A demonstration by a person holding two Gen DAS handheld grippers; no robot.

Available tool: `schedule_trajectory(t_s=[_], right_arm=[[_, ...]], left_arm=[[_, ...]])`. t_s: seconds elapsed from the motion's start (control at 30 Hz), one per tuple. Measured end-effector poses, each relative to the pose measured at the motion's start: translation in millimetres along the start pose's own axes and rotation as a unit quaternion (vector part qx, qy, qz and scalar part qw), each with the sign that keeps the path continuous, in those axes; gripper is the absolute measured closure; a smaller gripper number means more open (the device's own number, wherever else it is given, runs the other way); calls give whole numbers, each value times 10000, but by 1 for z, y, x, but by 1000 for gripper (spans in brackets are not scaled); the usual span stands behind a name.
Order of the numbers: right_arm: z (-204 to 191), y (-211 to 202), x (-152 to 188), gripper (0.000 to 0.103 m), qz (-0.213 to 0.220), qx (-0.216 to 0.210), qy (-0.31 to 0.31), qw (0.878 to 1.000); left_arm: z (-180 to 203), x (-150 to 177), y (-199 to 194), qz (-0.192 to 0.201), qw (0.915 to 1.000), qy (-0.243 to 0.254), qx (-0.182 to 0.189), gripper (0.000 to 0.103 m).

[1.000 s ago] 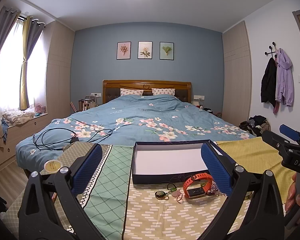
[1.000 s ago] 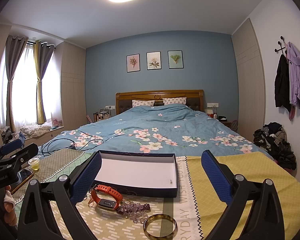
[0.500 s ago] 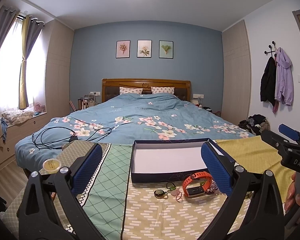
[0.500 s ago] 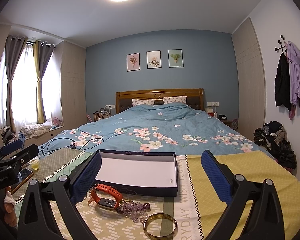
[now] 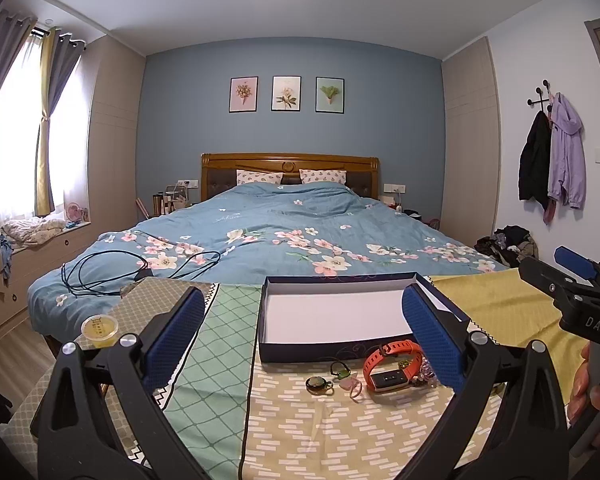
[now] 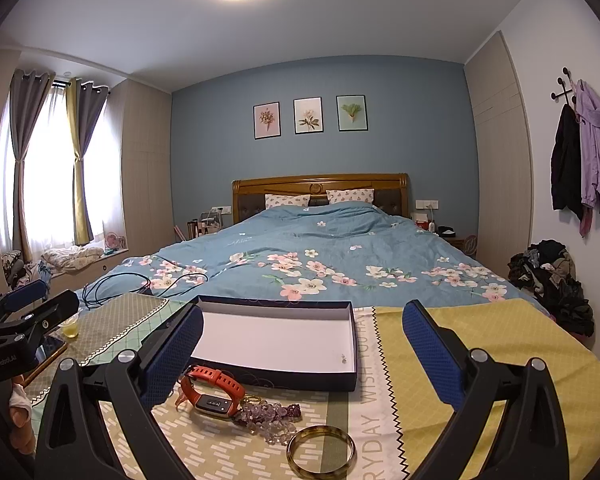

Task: Organize jewelry

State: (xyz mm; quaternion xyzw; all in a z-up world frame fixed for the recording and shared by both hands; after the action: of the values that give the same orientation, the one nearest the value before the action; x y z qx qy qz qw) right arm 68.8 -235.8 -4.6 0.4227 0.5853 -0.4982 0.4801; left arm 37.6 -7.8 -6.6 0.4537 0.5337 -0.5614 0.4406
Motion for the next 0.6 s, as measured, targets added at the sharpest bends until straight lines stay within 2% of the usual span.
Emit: schedule_trajectory(t_s=[0.33, 0.5, 0.6], right_arm=[[2, 6, -1, 7, -153, -14, -6, 9999], [5, 15, 6, 7, -439, -95, -3, 9990], [11, 25, 16, 7, -800, -97, 7, 9968]], left_arm=[[0, 6, 13, -262, 9996, -38, 116, 6], [3, 17, 32, -683, 9971, -12, 331, 6], [8, 29, 48, -1067, 9931, 57, 492, 6]])
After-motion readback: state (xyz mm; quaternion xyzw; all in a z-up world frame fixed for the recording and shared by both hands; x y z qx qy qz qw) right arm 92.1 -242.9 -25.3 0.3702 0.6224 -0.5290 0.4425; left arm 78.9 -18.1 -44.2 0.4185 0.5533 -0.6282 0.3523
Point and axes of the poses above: each gripper's, at about its wrist camera, not at the fingertips, and y roughly the way its jaws point, z to its right, x to its underside, the point moved 4 cm from there along y, roughly the way its jaws point
